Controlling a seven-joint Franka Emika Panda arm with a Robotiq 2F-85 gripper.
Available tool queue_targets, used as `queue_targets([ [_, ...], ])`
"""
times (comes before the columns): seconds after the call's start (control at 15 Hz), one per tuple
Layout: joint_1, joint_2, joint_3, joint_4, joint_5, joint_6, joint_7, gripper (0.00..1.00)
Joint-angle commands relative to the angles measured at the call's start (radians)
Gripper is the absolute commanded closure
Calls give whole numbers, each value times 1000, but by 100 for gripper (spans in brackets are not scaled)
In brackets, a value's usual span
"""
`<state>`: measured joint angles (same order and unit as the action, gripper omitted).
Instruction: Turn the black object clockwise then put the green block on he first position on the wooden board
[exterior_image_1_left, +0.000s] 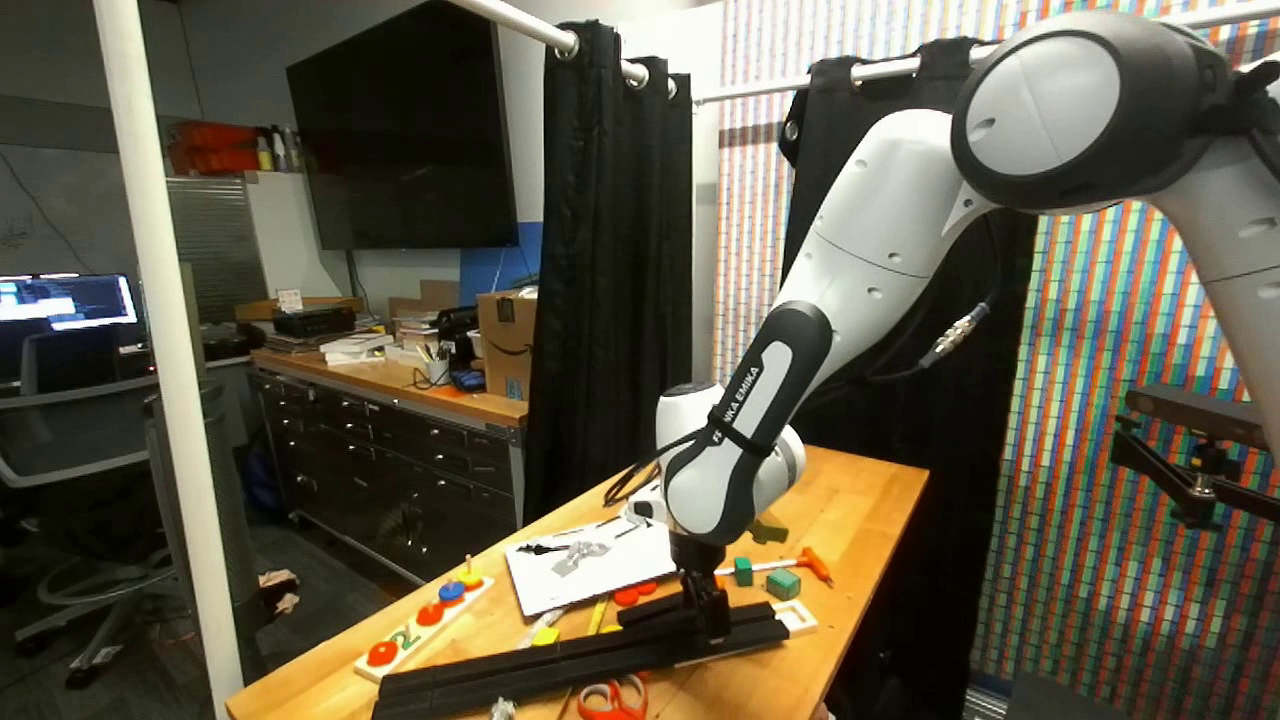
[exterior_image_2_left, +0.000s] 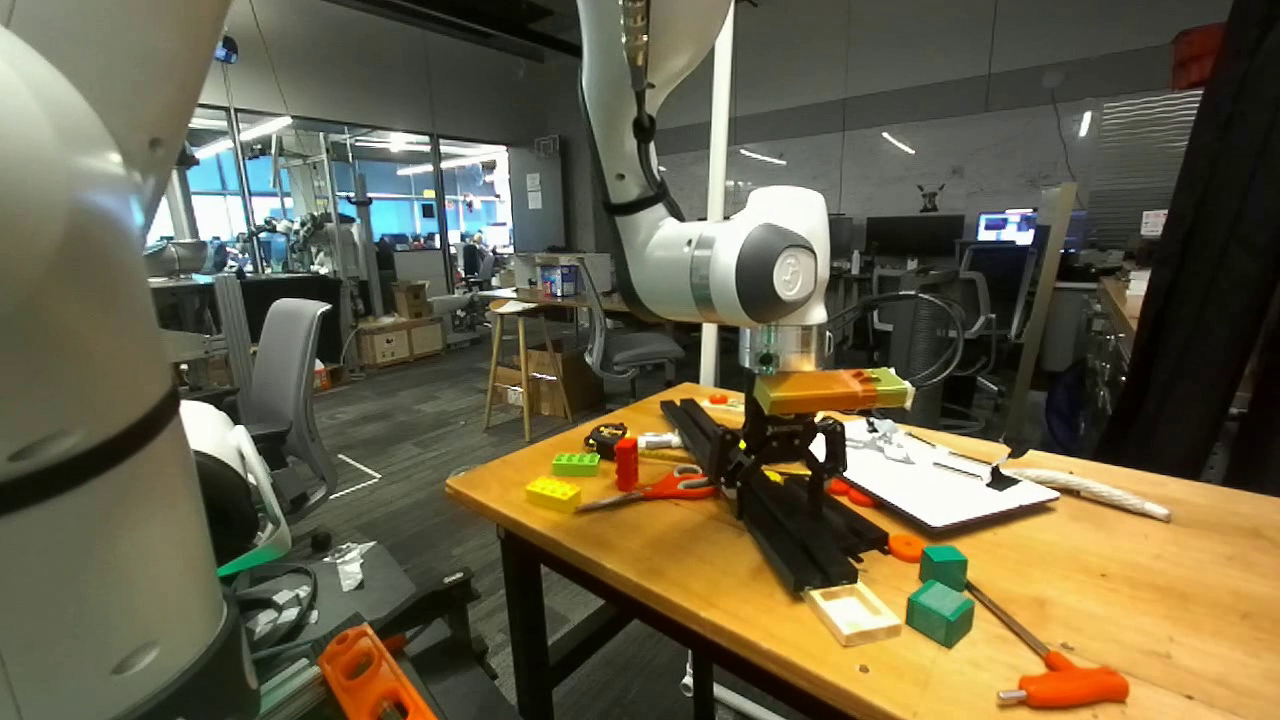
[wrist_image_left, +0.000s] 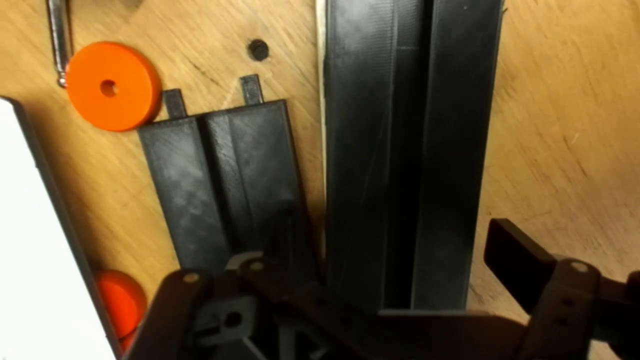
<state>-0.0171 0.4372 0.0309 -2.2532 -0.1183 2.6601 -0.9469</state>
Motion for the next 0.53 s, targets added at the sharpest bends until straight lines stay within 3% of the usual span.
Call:
queue_targets([
  [0.0,-21,26,15,33,-32,10,23,0],
  [0.27,-29,31,21,36,-27,10,16,0],
  [0.33,-33,32,25,36,-24,10,10,25],
  [0.47,-37,33,29,36,-24,13,7,35],
])
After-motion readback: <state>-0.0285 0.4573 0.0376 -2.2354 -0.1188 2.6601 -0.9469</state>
